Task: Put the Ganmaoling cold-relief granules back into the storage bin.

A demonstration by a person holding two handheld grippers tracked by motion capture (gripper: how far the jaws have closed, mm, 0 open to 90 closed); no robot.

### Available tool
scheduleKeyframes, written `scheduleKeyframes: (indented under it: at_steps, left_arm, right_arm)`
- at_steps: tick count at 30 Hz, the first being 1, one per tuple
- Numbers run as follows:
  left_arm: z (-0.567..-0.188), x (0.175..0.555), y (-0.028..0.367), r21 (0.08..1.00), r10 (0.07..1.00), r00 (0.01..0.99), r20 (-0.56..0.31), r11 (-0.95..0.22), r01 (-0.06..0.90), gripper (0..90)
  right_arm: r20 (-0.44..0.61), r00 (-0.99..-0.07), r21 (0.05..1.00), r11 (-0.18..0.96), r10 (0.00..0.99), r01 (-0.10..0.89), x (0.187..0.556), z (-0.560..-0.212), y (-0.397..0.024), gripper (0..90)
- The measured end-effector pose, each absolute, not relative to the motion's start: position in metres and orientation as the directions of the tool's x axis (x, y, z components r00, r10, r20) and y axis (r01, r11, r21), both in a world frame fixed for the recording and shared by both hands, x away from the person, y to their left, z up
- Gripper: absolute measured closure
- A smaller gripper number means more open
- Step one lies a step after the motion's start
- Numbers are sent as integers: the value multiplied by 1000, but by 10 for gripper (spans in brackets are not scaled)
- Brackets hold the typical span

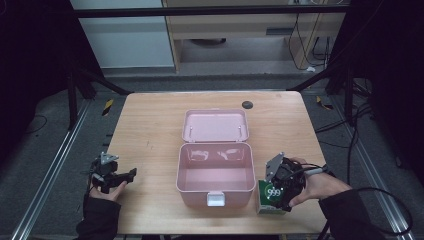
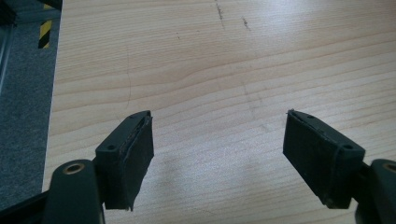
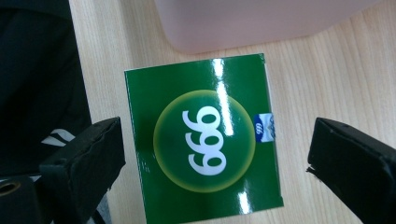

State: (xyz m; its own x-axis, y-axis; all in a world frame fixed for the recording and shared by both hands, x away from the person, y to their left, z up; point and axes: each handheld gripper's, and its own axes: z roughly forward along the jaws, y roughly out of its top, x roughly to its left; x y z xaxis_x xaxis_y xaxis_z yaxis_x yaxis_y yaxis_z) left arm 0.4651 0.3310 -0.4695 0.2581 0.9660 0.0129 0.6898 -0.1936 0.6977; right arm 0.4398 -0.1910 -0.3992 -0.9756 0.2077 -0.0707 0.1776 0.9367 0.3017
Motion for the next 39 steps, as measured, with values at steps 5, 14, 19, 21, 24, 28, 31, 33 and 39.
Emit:
scheduleKeyframes:
  at_steps: [5, 14, 19, 21, 24, 28, 31, 33, 39]
  left_arm:
    - [-470, 465, 331, 697, 966, 259, 13, -195, 691, 238]
    - [-470, 465, 331, 698, 966, 257, 14, -194, 690, 239]
    - [-470, 465, 331, 697, 966, 258, 16, -196, 690, 239]
    - [-470, 465, 331, 697, 966, 258, 16, -196, 690, 240]
    - [-470, 465, 331, 697, 966, 258, 18, -197, 689, 239]
    - [-470, 465, 331, 696, 966, 257, 17, -196, 691, 240]
    - [-470, 465, 331, 697, 966, 258, 19, -198, 690, 241]
    - [-470, 465, 331, 695, 966, 257, 19, -198, 691, 241]
    - [-470, 465, 331, 696, 966, 258, 21, -199, 690, 243]
  right_arm:
    - [-78, -978, 293, 942, 194, 164, 441, -405, -189, 38]
    - [-73, -980, 275, 948, 184, 157, 441, -409, -185, 41]
    - [-51, -981, 297, 941, 189, 165, 440, -415, -185, 43]
    - [-54, -981, 282, 945, 186, 163, 441, -419, -185, 37]
    - [-55, -981, 275, 948, 185, 163, 442, -420, -184, 38]
    - [-53, -983, 266, 951, 176, 156, 441, -423, -182, 44]
    - [-31, -982, 289, 943, 184, 167, 441, -427, -183, 51]
    - [-35, -983, 284, 945, 181, 164, 441, -432, -183, 50]
    - [-33, -984, 273, 949, 176, 160, 442, -434, -182, 64]
